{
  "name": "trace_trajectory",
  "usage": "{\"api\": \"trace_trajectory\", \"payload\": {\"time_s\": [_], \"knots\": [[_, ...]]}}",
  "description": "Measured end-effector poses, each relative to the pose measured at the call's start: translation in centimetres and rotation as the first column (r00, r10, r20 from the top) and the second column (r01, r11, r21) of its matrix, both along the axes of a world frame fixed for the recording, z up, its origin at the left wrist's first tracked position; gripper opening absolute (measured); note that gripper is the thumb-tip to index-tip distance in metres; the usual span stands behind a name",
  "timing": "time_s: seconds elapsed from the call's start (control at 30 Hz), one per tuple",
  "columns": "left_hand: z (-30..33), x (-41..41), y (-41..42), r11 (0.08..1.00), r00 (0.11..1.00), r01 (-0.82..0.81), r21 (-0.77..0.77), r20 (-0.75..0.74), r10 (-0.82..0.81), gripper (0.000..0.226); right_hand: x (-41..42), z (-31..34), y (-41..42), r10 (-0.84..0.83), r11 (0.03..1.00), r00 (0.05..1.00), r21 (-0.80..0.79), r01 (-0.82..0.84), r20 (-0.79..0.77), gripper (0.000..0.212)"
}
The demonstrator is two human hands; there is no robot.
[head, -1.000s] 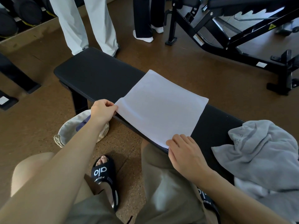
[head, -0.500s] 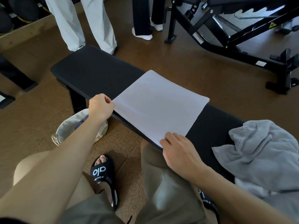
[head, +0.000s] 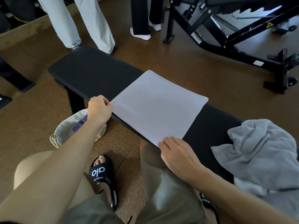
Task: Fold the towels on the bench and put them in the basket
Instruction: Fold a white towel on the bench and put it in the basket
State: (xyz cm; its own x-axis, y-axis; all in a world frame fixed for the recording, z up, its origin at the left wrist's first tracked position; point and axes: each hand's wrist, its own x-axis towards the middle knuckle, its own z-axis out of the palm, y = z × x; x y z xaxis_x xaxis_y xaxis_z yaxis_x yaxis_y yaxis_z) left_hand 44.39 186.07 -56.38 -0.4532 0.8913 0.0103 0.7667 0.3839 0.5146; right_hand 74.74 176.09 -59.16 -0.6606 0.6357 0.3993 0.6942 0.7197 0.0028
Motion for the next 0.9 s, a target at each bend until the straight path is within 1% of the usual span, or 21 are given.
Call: {"api": "trace_trajectory", "payload": {"time_s": [0.07, 0.23, 0.33, 0.37, 0.4, 0.43, 0.47, 0.5, 0.53, 0.57, 0.6, 0.63, 0.7, 0.73, 0.77, 0.83, 0.87, 0.9], "knots": [[-0.1, 0.2, 0.0, 1.000, 1.000, -0.007, 0.003, -0.009, 0.007, 0.009, -0.1, 0.0, -0.1, 0.024, 1.000, 1.000, -0.006, -0.024, -0.016, 0.022], [-0.3, 0.6, -0.3, 1.000, 0.998, 0.003, 0.023, -0.060, -0.001, 0.009, -0.2, -0.7, -0.6, 0.043, 0.996, 0.998, -0.086, -0.038, 0.053, 0.030], [0.0, 1.1, -0.8, 0.999, 0.997, 0.003, 0.032, -0.080, -0.001, 0.007, -0.1, -0.7, -0.6, 0.033, 0.995, 0.998, -0.097, -0.028, 0.050, 0.025], [0.1, 1.3, -1.0, 1.000, 0.995, 0.004, 0.030, -0.098, -0.002, 0.011, 0.1, -0.7, -0.7, 0.030, 0.995, 0.998, -0.100, -0.025, 0.050, 0.022], [0.3, 1.4, -1.2, 0.999, 0.986, 0.019, 0.026, -0.168, -0.015, 0.017, 0.2, -0.7, -0.7, 0.025, 0.994, 0.998, -0.104, -0.020, 0.049, 0.020], [0.5, 1.6, -1.3, 0.998, 0.958, 0.061, 0.032, -0.282, -0.050, 0.024, 0.2, -0.7, -0.8, 0.019, 0.994, 0.999, -0.113, -0.014, 0.047, 0.019], [0.6, 1.9, -1.4, 0.989, 0.914, 0.141, 0.051, -0.390, -0.110, 0.028, 0.3, -0.6, -0.9, 0.012, 0.993, 0.999, -0.122, -0.007, 0.042, 0.018], [0.9, 2.6, -1.6, 0.964, 0.870, 0.252, 0.081, -0.456, -0.189, 0.031, 0.3, -0.5, -0.9, 0.006, 0.992, 0.999, -0.128, -0.001, 0.038, 0.017], [1.1, 3.7, -1.8, 0.924, 0.828, 0.372, 0.088, -0.482, -0.287, 0.034, 0.2, -0.4, -0.9, 0.002, 0.991, 0.999, -0.133, 0.003, 0.037, 0.017], [1.3, 5.0, -2.2, 0.876, 0.785, 0.478, 0.062, -0.479, -0.394, 0.039, 0.1, -0.3, -0.9, 0.002, 0.991, 0.999, -0.137, 0.003, 0.038, 0.017], [1.1, 6.3, -2.5, 0.834, 0.745, 0.552, 0.002, -0.450, -0.493, 0.045, 0.1, -0.1, -0.8, 0.006, 0.990, 0.999, -0.142, 0.000, 0.042, 0.018], [0.7, 7.5, -2.9, 0.802, 0.719, 0.592, -0.082, -0.396, -0.571, 0.051, 0.0, 0.0, -0.8, 0.010, 0.989, 0.999, -0.151, -0.003, 0.049, 0.020], [-0.8, 8.3, -3.7, 0.756, 0.702, 0.598, -0.265, -0.282, -0.654, 0.061, -0.2, 0.1, -0.7, 0.018, 0.985, 0.998, -0.172, -0.009, 0.054, 0.024], [-1.5, 8.0, -4.0, 0.733, 0.691, 0.602, -0.317, -0.252, -0.677, 0.067, -0.2, 0.1, -0.6, 0.021, 0.983, 0.999, -0.182, -0.011, 0.051, 0.025], [-2.1, 7.4, -4.2, 0.712, 0.672, 0.619, -0.330, -0.247, -0.698, 0.071, -0.2, 0.1, -0.5, 0.023, 0.981, 0.999, -0.194, -0.014, 0.045, 0.024], [-2.3, 5.9, -4.0, 0.677, 0.615, 0.670, -0.304, -0.284, -0.736, 0.076, -0.1, 0.2, -0.3, 0.022, 0.972, 0.999, -0.234, -0.014, 0.030, 0.021], [-2.0, 5.3, -3.8, 0.643, 0.565, 0.711, -0.284, -0.314, -0.763, 0.074, -0.1, 0.3, -0.1, 0.014, 0.964, 1.000, -0.267, -0.008, 0.022, 0.020], [-1.7, 5.0, -3.7, 0.588, 0.492, 0.766, -0.260, -0.352, -0.796, 0.068, 0.0, 0.4, 0.0, 0.004, 0.954, 1.000, -0.301, 0.000, 0.012, 0.020]]}}
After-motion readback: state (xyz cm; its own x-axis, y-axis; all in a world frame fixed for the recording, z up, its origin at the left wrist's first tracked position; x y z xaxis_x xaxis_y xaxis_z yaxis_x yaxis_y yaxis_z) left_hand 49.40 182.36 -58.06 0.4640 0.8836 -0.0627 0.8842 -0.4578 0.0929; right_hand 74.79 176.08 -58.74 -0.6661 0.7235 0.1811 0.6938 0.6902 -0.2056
